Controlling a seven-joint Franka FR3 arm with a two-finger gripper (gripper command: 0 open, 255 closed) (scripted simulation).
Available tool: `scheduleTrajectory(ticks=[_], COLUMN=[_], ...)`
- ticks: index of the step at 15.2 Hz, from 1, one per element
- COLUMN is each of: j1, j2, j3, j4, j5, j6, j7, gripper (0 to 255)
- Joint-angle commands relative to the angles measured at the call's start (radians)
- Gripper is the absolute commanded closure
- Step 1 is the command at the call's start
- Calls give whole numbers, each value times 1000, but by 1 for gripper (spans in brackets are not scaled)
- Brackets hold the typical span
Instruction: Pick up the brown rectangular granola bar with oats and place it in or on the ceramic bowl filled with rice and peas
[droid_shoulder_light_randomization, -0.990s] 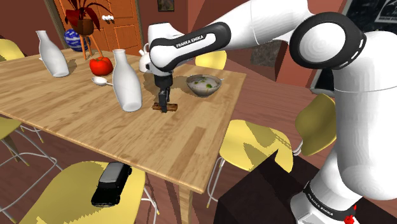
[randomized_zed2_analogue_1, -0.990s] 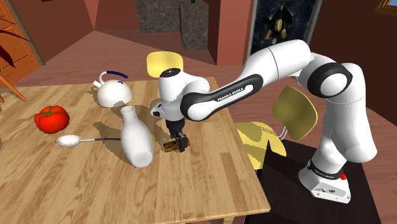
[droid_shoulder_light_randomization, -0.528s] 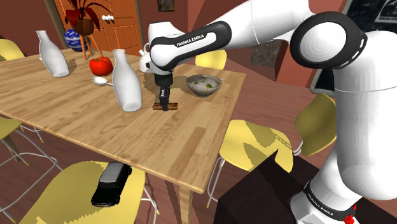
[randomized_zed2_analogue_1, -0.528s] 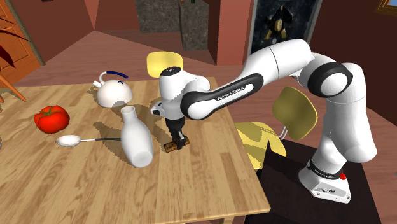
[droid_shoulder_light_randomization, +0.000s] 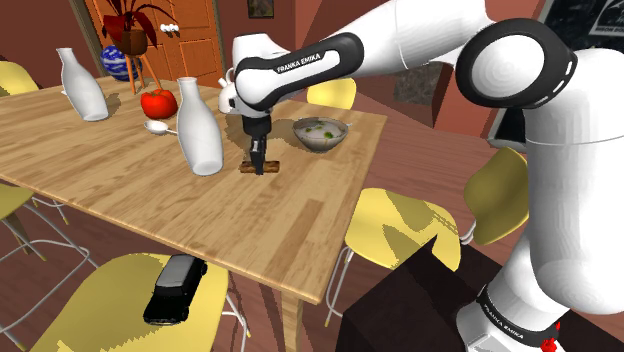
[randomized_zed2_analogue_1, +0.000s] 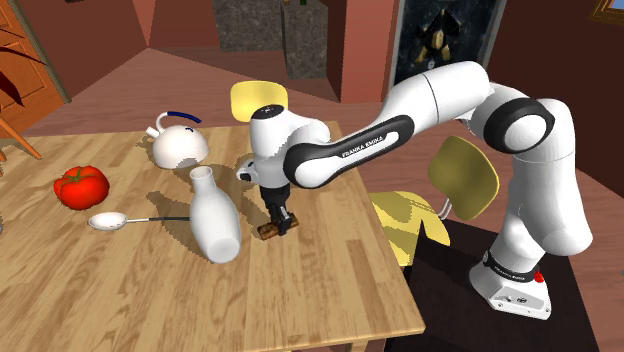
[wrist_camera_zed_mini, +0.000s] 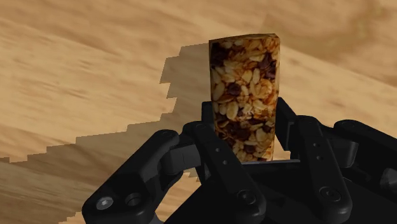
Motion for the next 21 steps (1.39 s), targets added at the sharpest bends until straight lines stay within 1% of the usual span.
scheduleTrajectory(ticks=[1, 12, 21], j1=[1, 4, 10], j2=[-3, -24, -18], j3=[1, 4, 6], j4=[10, 126, 257], j5=[1, 7, 7], j6=[-18, -156, -280], j7=[0, -3, -5], gripper=[255, 255, 255])
